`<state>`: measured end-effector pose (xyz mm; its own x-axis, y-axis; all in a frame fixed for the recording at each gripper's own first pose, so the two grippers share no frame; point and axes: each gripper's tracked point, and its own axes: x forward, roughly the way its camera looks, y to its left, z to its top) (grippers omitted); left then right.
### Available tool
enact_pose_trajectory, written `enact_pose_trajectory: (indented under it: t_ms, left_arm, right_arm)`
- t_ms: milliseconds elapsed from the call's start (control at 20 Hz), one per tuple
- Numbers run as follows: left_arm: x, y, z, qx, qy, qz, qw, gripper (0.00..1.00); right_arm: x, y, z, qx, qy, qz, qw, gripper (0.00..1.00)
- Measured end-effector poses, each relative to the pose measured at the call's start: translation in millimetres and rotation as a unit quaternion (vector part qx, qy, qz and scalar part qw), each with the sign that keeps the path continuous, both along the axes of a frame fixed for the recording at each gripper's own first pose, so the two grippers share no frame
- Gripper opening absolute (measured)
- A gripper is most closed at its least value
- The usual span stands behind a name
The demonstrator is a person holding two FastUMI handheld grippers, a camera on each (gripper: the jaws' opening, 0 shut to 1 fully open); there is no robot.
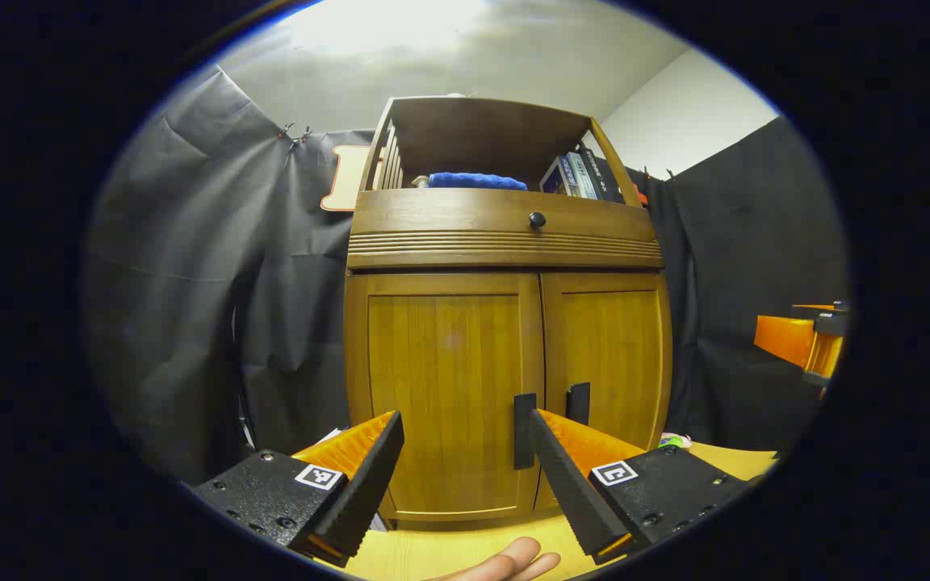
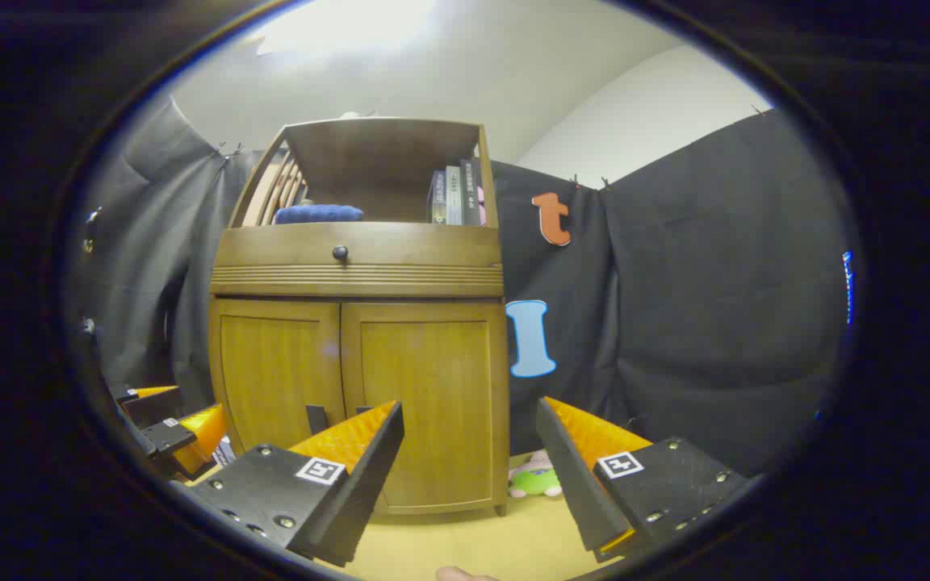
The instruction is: Open the right door of the double-door shoe cabinet with the right hand, and open the left door with the left hand.
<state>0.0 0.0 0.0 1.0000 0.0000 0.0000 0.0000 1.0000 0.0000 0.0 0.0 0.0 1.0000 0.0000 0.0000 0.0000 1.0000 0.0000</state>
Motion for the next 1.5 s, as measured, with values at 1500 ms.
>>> enact_pose_trajectory:
  t_ms: [1500]
  left_arm:
    - [15,30,-15,-0.014,0.029,-0.017,0.999,0.97]
  right_arm:
    - [145,112,-119,-0.037,0.102,0.099,0.989,0.94]
